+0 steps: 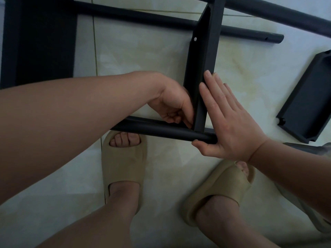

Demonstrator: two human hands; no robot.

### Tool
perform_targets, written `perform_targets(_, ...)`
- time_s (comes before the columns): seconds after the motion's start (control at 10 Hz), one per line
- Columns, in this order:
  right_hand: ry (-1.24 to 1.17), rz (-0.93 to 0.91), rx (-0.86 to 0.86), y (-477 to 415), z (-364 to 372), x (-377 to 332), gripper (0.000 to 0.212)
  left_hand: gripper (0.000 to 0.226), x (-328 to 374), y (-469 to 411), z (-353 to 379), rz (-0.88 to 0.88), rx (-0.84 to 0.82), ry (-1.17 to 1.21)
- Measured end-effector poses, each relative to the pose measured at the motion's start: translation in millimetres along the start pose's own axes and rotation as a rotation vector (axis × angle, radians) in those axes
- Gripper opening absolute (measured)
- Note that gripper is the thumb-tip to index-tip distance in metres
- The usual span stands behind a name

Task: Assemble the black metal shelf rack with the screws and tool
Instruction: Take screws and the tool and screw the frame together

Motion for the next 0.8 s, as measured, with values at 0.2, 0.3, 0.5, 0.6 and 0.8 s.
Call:
perform_targets(0.2, 0.000, 0.004, -0.001, 0.1, -0.1, -0.3, 0.106, 0.009, -2.4, -1.3, 0.0, -0.016, 0.006, -0.016)
perform_targets(0.3, -0.001, 0.003, 0.000, -0.1, -0.1, -0.3, 0.106, 0.010, -2.4, -1.9, -0.3, -0.017, 0.013, -0.023)
perform_targets(0.5, -0.002, 0.004, 0.001, -0.4, -0.3, -0.5, 0.107, 0.009, -0.1, 1.5, -3.0, -0.013, 0.006, -0.008)
perform_targets(0.6, 0.000, 0.002, 0.001, -0.3, -0.6, -1.0, 0.107, 0.007, -2.2, 1.1, -4.1, -0.024, 0.019, 0.022)
perform_targets(0.8, -0.006, 0.003, -0.004, -0.5, -1.4, -1.1, 0.106, 0.009, -2.1, -0.9, -0.6, -0.018, 0.002, -0.010)
Point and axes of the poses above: each hand's wrist, its own y-axis away from the middle knuckle, its own z-axis out of the palm, x = y × z, the point moved 3 cm from there along -y, towards the middle knuckle, and after that the axes turned 2 degrees about -x, right-handed, at the moved point
